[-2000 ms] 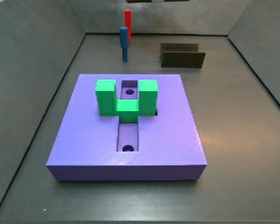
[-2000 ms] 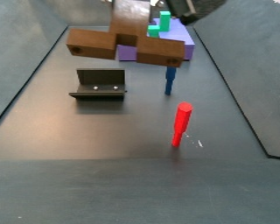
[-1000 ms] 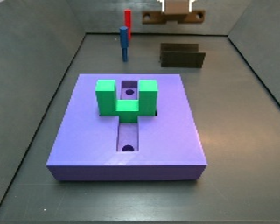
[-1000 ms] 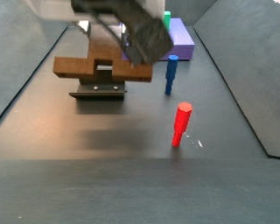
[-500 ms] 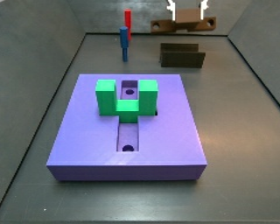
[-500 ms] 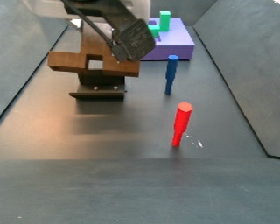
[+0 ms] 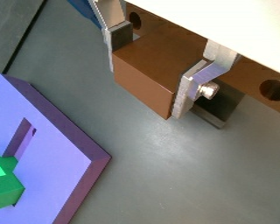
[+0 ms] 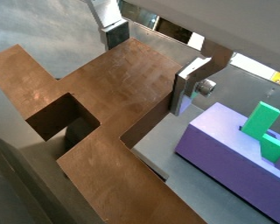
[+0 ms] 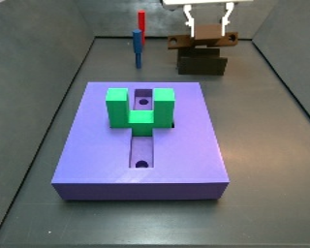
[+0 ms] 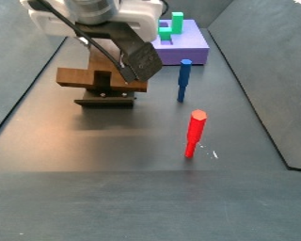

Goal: Pick up the brown object. Move up. Place the brown object on the fixture. Regrasp the brown object. Move to above the board. Insert the brown object.
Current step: Place the brown object on the fixture.

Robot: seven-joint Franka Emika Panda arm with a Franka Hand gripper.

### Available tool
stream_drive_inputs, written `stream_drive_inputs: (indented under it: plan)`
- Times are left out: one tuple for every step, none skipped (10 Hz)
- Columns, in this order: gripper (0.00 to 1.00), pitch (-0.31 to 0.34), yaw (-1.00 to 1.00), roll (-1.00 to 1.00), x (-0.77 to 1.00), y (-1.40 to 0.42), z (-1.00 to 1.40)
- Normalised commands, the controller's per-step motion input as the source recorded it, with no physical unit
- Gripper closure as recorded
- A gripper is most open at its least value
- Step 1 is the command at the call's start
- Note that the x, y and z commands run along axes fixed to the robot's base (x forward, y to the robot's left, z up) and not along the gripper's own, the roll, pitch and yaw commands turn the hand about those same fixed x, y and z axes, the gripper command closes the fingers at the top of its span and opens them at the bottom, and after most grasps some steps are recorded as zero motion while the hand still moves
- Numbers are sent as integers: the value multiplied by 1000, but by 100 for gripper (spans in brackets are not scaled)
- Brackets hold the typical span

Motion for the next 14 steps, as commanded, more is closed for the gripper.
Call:
stream_drive_inputs:
  plan:
    - [100, -46, 0, -100, 74, -94, -377]
    - [100, -20, 0, 0, 86, -37, -366]
    - [100, 0, 0, 0, 54, 0, -337]
    - [100, 0, 0, -74, 0, 0, -269]
    - [100, 0, 0, -74, 0, 0, -209]
    - [100, 0, 0, -34, 0, 0, -240]
    - [100, 0, 0, -9, 0, 0, -257]
    - [100, 0, 0, 0, 9, 46, -249]
    - [100, 0, 0, 0, 0, 37, -229]
    - [100, 0, 0, -29, 0, 0, -251]
    - [100, 0, 0, -60, 0, 0, -329]
    - [100, -6, 0, -63, 0, 0, -386]
    - [100, -17, 0, -60, 0, 0, -400]
    - [100, 0, 0, -137, 0, 0, -31]
